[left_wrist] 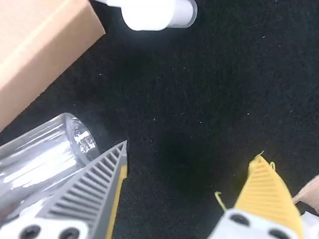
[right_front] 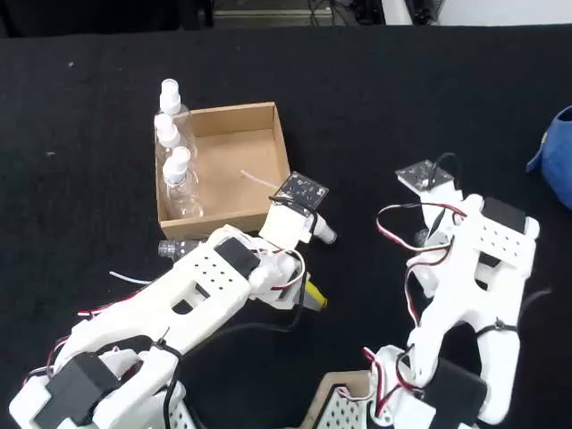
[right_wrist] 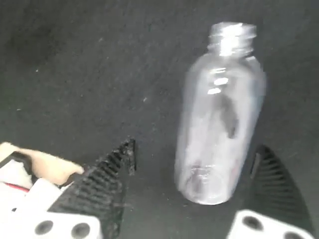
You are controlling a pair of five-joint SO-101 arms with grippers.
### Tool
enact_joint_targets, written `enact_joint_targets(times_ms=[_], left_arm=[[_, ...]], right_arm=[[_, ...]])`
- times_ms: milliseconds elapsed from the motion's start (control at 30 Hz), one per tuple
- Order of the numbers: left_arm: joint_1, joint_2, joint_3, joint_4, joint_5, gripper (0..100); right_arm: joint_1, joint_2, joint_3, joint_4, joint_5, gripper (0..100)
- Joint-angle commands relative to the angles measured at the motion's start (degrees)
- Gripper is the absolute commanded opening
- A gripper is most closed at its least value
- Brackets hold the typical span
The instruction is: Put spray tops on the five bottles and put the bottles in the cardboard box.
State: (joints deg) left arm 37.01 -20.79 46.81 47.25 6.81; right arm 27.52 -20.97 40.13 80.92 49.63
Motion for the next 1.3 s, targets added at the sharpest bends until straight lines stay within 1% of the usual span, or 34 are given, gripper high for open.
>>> enact_joint_targets(times_ms=[0,200,300,367,467,567,633,733,767,800,833,900,967,1033,1067,1167,1267], left_arm=[[-0.2,-2.3,-0.8,-1.1,0.4,24],[-0.2,-2.0,-0.8,-1.1,0.1,24],[-0.2,-1.8,-0.8,-1.1,0.1,24],[-0.3,-1.8,-0.8,-1.1,0.1,24],[-0.3,-1.8,-0.8,-1.1,0.1,24],[-0.3,-1.8,-0.8,-1.1,0.1,24],[-0.3,-1.8,-0.8,-1.1,0.0,24],[-0.3,-1.8,-0.8,-1.1,0.0,24],[-0.3,-1.8,-0.8,-1.1,0.0,24],[-0.3,-1.8,-0.7,-1.1,0.0,24],[-0.3,-1.8,-0.7,-1.1,0.0,24],[-0.3,-1.8,-0.7,-1.1,0.0,24],[-0.3,-1.8,-0.7,-1.1,0.0,24],[-0.3,-1.8,-0.7,-1.1,0.0,24],[-0.3,-1.8,-0.7,-1.1,0.0,24],[-0.3,-1.8,-0.7,-1.1,0.0,24],[-0.3,-1.7,-0.7,-1.1,0.0,24]], right_arm=[[3.9,-3.6,-0.1,0.7,4.6,33.5],[11.8,-6.1,6.0,-8.3,14.1,33.8],[15.3,-6.2,6.0,-9.5,18.0,33.9],[17.1,-6.1,6.8,-10.7,20.2,33.9],[19.0,-6.1,10.3,-15.6,23.1,33.9],[18.9,-6.1,17.1,-22.2,23.2,33.7],[18.7,-6.1,21.1,-26.5,21.8,33.6],[17.6,-6.2,23.8,-29.8,20.2,31.9],[17.4,-6.2,24.1,-29.8,20.3,28.8],[17.2,-6.2,24.3,-29.7,20.3,23.7],[17.2,-6.2,24.1,-29.9,20.3,16.8],[17.8,-6.7,22.6,-29.9,19.9,0.2],[19.2,-6.7,19.2,-28.0,18.2,4.6],[21.1,-6.7,14.9,-24.2,17.5,0.5],[22.1,-6.7,12.6,-21.6,17.7,1.7],[26.2,-6.5,7.8,-16.5,22.5,1.0],[30.3,-6.2,7.5,-15.7,29.4,2.1]])
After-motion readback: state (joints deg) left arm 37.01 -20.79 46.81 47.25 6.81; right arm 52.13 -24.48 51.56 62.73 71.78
